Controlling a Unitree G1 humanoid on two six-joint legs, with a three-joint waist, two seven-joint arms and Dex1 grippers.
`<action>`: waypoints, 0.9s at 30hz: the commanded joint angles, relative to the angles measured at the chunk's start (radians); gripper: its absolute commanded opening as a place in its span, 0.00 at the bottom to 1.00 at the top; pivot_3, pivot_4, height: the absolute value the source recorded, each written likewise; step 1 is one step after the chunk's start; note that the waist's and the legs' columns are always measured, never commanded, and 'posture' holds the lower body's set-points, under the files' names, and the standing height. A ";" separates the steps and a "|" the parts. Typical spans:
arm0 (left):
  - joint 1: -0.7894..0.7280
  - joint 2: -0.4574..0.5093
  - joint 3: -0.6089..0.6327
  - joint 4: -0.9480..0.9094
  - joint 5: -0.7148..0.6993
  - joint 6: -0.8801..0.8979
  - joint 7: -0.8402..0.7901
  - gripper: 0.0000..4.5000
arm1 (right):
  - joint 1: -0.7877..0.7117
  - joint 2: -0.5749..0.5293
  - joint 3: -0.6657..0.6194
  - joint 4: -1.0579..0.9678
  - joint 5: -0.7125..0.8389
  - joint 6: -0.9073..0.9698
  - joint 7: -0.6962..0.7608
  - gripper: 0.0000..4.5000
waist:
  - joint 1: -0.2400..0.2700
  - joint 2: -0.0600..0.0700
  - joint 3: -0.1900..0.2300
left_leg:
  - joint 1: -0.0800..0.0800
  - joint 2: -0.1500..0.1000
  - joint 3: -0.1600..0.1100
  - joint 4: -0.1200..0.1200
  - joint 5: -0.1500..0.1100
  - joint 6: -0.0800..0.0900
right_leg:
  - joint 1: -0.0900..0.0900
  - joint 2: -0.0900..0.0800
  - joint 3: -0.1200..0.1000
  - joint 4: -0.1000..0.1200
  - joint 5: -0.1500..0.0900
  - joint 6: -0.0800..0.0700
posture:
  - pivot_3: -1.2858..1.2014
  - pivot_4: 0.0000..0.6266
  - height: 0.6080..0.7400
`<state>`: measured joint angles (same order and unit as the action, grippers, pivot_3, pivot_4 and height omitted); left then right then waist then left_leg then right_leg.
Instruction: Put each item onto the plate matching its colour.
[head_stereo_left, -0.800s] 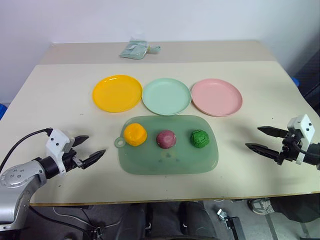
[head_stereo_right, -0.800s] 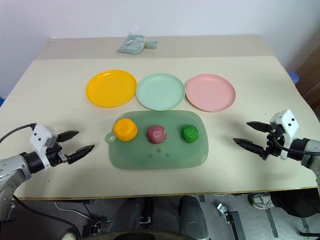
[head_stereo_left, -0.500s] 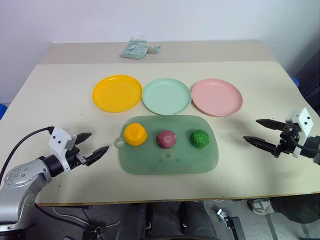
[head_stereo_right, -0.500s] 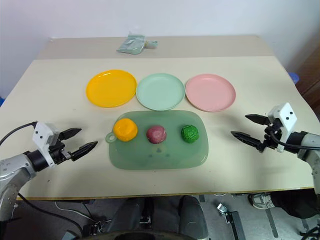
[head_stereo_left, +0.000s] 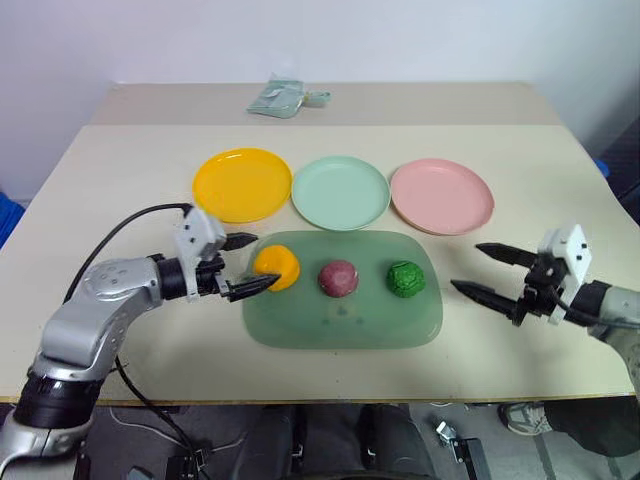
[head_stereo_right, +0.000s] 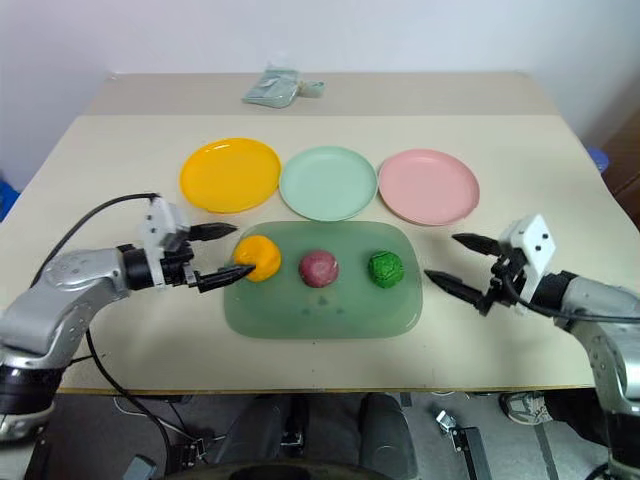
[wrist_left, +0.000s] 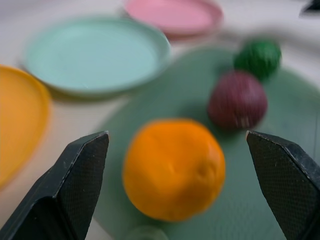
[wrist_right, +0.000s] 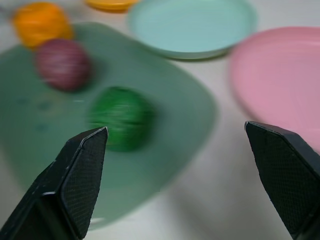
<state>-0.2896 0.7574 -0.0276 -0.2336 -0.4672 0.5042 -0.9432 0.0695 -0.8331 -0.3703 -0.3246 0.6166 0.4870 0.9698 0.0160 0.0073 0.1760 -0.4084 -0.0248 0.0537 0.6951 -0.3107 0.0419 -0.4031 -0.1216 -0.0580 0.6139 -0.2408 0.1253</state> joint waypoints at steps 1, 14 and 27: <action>-0.069 -0.005 -0.069 0.078 0.085 -0.063 -0.039 1.00 | 0.050 0.003 -0.052 -0.153 0.072 0.040 -0.017 1.00 | -0.001 0.000 0.000 | 0.000 0.000 0.000 0.001 0.000 0.000 | 0.000 0.000 0.000 0.000 0.000 0.000 | 0.52 0.24 1.00; -0.215 -0.151 0.057 0.296 0.104 -0.158 0.105 0.69 | 0.069 0.051 -0.023 -0.235 0.082 0.054 -0.121 1.00 | 0.000 -0.002 0.001 | 0.000 0.001 -0.001 0.003 0.000 0.001 | 0.001 0.001 0.000 0.001 0.000 0.000 | 0.52 0.24 1.00; -0.616 -0.281 0.091 0.968 0.340 -0.249 0.520 1.00 | -0.072 0.083 0.094 -0.179 0.037 0.033 -0.157 1.00 | 0.000 -0.007 0.003 | -0.001 0.000 -0.001 0.004 0.000 0.002 | 0.001 0.003 -0.001 0.002 0.000 0.002 | 0.52 0.24 1.00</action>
<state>-0.8616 0.4670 0.0385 0.7319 -0.1318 0.2976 -0.4285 0.0048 -0.7568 -0.2682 -0.4840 0.6502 0.5336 0.8188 0.0156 0.0005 0.1789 -0.4100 -0.0250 0.0529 0.6990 -0.3111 0.0440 -0.4019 -0.1190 -0.0593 0.6162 -0.2412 0.1274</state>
